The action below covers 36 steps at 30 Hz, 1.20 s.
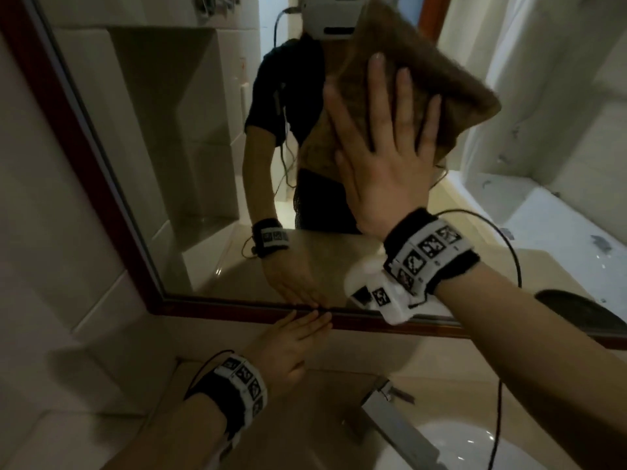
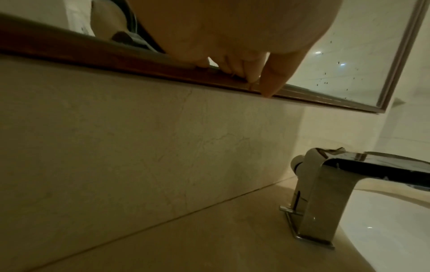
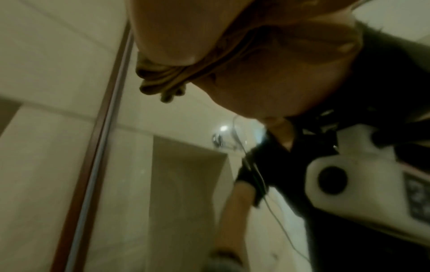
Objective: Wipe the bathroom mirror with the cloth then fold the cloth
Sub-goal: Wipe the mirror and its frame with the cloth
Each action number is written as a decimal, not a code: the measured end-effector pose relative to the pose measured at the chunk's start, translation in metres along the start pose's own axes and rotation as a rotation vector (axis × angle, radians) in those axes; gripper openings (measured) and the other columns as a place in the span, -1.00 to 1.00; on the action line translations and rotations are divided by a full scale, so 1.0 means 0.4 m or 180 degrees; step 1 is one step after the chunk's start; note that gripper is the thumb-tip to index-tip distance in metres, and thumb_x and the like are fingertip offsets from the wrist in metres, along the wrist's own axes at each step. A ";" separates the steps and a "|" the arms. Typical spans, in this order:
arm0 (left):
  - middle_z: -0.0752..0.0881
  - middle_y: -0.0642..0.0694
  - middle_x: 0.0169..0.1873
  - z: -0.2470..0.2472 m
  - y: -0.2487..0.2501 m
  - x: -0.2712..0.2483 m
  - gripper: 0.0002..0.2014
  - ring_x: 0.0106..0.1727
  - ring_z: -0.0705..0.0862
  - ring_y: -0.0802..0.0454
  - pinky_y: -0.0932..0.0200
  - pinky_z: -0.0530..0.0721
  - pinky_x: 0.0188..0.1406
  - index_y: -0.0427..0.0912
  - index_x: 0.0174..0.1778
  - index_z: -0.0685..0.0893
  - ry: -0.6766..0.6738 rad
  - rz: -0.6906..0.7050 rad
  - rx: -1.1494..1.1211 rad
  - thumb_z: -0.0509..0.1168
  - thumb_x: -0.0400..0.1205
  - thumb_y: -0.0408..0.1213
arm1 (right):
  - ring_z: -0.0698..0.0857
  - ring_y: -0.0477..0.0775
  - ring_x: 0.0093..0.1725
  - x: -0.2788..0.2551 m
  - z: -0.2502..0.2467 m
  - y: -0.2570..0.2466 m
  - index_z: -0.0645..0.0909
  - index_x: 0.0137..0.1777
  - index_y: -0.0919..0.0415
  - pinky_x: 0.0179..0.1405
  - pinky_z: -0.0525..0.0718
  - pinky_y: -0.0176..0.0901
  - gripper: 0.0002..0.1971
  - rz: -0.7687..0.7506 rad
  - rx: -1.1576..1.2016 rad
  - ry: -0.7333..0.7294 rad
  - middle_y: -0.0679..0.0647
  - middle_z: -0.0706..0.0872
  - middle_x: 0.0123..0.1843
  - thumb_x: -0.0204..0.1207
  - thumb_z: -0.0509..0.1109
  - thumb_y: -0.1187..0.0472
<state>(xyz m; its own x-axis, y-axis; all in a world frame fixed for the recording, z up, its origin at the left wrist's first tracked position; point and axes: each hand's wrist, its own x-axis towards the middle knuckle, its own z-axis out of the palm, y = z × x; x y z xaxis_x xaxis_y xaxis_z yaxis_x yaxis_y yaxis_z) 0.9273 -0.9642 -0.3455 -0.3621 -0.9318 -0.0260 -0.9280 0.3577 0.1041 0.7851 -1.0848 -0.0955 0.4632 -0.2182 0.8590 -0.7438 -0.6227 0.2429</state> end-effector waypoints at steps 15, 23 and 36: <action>0.07 -0.03 0.70 -0.022 -0.035 -0.070 -0.12 0.69 0.06 0.01 -0.08 -0.01 0.64 -0.09 0.71 0.07 0.0129 -0.0081 -0.0015 0.30 0.45 -0.31 | 0.38 0.13 0.40 -0.414 0.151 -0.104 0.18 0.68 -0.15 -0.09 0.68 0.01 -0.09 -0.1099 0.0377 -0.1509 0.01 0.22 0.64 0.36 0.54 0.11; -0.10 0.15 0.68 -0.087 -0.001 -0.090 -0.22 0.67 -0.13 0.23 0.10 -0.22 0.67 -0.01 0.72 -0.01 0.0099 -0.0605 -0.0415 0.17 0.60 -0.38 | 0.08 0.32 0.69 0.119 -0.016 -0.136 0.01 0.70 -0.19 0.56 0.09 0.43 -0.41 -0.0229 0.0058 -0.0164 0.16 0.09 0.73 0.70 0.08 -0.02; 0.16 0.01 0.67 0.018 -0.020 -0.093 -0.24 0.69 0.03 0.02 -0.06 -0.07 0.70 -0.03 0.69 0.17 0.0626 -0.0522 -0.0238 0.31 0.56 -0.31 | 0.12 0.23 0.66 -0.395 0.235 -0.263 0.09 0.70 -0.15 0.42 0.41 0.23 -0.26 -0.1374 0.0616 -0.1399 0.03 0.08 0.73 0.56 0.33 0.10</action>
<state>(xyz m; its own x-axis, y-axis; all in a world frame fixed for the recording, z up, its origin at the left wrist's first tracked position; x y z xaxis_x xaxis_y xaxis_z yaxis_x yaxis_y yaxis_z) 0.9477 -0.9318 -0.3524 -0.1767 -0.9736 0.1443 -0.9612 0.2023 0.1876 0.8353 -1.0555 -0.2993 0.8861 -0.1797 0.4273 -0.3651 -0.8386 0.4044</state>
